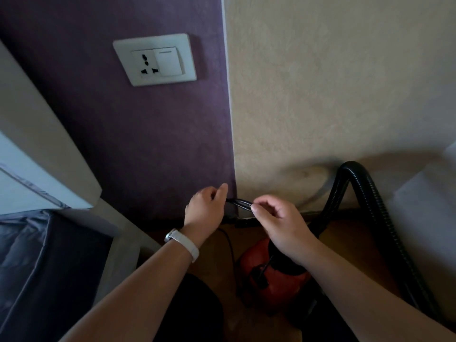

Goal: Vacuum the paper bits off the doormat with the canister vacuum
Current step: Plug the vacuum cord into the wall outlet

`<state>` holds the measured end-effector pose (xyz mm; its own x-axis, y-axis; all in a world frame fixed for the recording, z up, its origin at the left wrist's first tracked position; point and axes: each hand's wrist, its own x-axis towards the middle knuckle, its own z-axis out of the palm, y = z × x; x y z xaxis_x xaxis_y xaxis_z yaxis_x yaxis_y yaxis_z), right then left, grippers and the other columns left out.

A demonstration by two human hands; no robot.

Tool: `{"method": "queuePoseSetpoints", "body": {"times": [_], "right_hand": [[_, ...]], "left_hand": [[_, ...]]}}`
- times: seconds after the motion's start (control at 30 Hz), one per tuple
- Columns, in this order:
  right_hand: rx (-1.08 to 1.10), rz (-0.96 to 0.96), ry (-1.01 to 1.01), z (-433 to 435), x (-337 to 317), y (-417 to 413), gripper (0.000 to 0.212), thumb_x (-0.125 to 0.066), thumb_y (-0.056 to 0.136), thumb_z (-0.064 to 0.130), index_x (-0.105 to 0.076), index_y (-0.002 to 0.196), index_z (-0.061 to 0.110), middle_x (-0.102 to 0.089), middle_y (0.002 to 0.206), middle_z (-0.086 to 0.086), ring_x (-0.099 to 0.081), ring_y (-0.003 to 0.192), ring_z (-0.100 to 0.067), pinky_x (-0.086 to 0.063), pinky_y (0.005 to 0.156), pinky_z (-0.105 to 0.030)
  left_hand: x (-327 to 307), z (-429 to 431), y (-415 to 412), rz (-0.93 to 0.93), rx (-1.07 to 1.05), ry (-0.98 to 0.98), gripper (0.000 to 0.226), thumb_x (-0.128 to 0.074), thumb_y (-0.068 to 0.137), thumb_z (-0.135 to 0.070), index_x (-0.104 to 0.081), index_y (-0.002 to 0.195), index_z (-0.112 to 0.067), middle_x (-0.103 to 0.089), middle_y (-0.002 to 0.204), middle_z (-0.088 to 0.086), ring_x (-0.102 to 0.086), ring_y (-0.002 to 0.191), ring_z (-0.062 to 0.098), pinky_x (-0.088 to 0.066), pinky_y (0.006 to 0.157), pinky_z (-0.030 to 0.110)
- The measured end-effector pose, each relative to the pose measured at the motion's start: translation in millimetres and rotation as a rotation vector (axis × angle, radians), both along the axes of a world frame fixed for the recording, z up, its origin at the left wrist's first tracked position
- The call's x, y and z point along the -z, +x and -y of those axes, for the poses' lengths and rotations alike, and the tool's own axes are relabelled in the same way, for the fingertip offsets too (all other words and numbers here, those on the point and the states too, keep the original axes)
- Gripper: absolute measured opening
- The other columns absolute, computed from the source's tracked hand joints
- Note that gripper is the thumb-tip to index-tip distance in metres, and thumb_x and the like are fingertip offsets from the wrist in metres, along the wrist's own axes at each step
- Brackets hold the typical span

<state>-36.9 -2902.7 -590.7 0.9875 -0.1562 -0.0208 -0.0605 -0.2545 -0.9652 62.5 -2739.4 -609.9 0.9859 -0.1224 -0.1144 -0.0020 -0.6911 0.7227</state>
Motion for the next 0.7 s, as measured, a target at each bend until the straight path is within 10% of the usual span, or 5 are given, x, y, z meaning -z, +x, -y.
{"method": "queuePoseSetpoints", "body": {"times": [0.13,0.37,0.7], "right_hand": [[0.002,0.032,-0.005,2.6,9.6,-0.6,0.014,-0.053,0.102,0.025,-0.062,0.091,0.028,-0.047,0.054,0.012,-0.04,0.051,-0.006,-0.034,0.052,-0.03],[0.043,0.023,-0.05,-2.2,12.2,-5.5,0.018,-0.046,0.104,0.026,-0.055,0.092,0.035,-0.048,0.051,0.018,-0.043,0.051,-0.007,-0.05,0.061,-0.048],[-0.166,-0.078,-0.172,-1.2,-2.0,-13.4,0.014,-0.051,0.102,0.03,-0.055,0.089,0.026,-0.052,0.062,0.007,-0.047,0.052,-0.005,-0.04,0.056,-0.029]], "left_hand": [[0.3,-2.8,-8.0,-0.081,-0.1,-0.042,0.038,-0.054,0.091,-0.058,-0.055,0.085,-0.02,-0.06,0.09,0.0,-0.058,0.079,0.015,-0.053,0.078,0.041],[-7.1,-5.0,-14.1,-0.187,-0.11,0.12,0.066,-0.043,0.09,-0.068,-0.055,0.052,-0.015,-0.061,0.06,0.0,-0.06,0.067,0.024,-0.052,0.084,0.047],[-35.1,12.5,-17.4,-0.299,-0.323,-0.57,0.023,-0.059,0.096,-0.022,-0.073,0.089,-0.006,-0.074,0.076,0.006,-0.068,0.064,0.018,-0.057,0.059,0.031]]}}
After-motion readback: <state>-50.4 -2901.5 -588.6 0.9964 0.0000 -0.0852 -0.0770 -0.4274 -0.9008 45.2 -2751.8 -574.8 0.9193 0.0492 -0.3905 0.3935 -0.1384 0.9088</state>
